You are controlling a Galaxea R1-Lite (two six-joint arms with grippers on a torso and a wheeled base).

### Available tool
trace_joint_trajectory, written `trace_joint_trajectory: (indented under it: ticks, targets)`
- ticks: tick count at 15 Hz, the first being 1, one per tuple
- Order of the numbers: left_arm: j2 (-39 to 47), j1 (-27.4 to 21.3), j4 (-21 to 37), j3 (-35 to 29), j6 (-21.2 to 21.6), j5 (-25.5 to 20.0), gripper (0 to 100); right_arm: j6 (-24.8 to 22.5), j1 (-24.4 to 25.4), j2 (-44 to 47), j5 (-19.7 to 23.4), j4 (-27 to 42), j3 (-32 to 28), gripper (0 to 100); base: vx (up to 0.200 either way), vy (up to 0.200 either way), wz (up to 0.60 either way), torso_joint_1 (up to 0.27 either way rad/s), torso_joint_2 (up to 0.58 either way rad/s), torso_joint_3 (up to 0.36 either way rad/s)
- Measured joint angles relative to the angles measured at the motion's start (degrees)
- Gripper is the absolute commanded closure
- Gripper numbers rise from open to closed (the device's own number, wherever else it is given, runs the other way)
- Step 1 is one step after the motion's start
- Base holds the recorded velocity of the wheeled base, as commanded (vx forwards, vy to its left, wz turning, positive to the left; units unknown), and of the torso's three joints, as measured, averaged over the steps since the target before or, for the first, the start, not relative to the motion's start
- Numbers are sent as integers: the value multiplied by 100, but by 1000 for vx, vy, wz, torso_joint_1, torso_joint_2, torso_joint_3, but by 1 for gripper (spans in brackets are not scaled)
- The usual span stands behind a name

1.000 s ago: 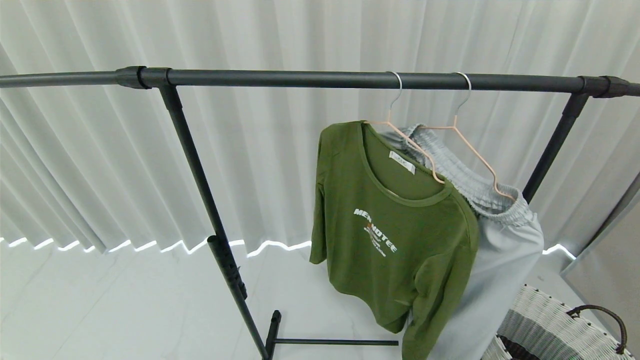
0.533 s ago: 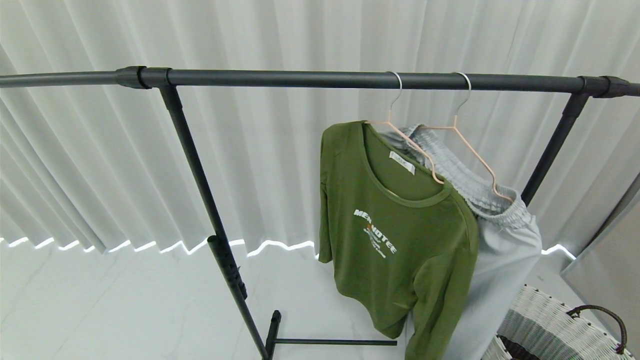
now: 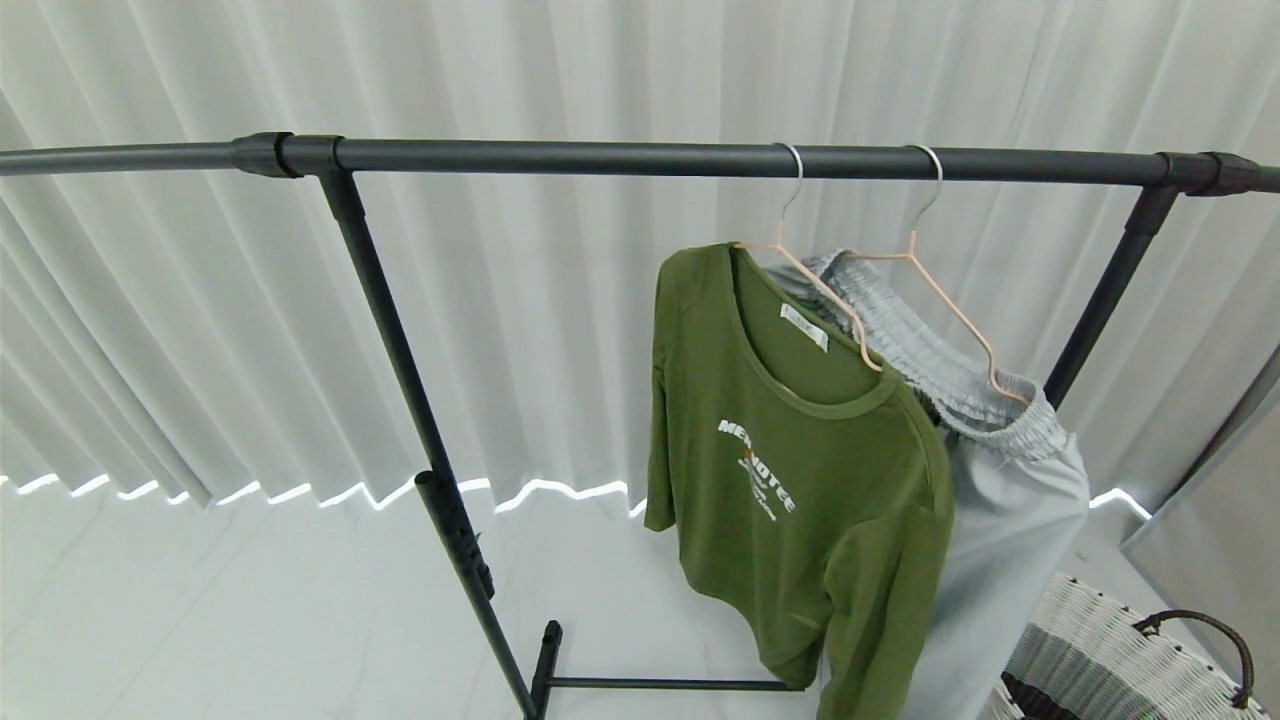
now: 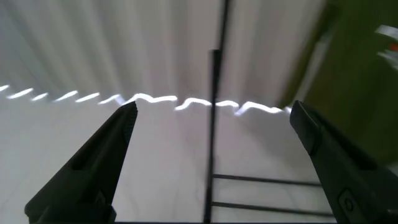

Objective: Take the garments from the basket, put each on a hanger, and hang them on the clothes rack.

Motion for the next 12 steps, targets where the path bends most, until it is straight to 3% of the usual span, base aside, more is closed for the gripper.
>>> trace_joint_trajectory:
  ticks: [5,6,8,12]
  targets:
    - [-157,-468,124,-105,106,-11,0,6,0,-2,-1,2,0,0,0,0,0,0,0,0]
    - [-278,-441,122,-105,62,184,0,6,0,-2,-4,2,0,0,0,0,0,0,0,0]
    - [-413,-416,108,-83,-391,1135,0,9,0,-2,-1,5,0,0,0,0,0,0,0,0]
    - [-507,-405,94,-50,-462,1254,0,17,0,-2,-4,2,0,0,0,0,0,0,0,0]
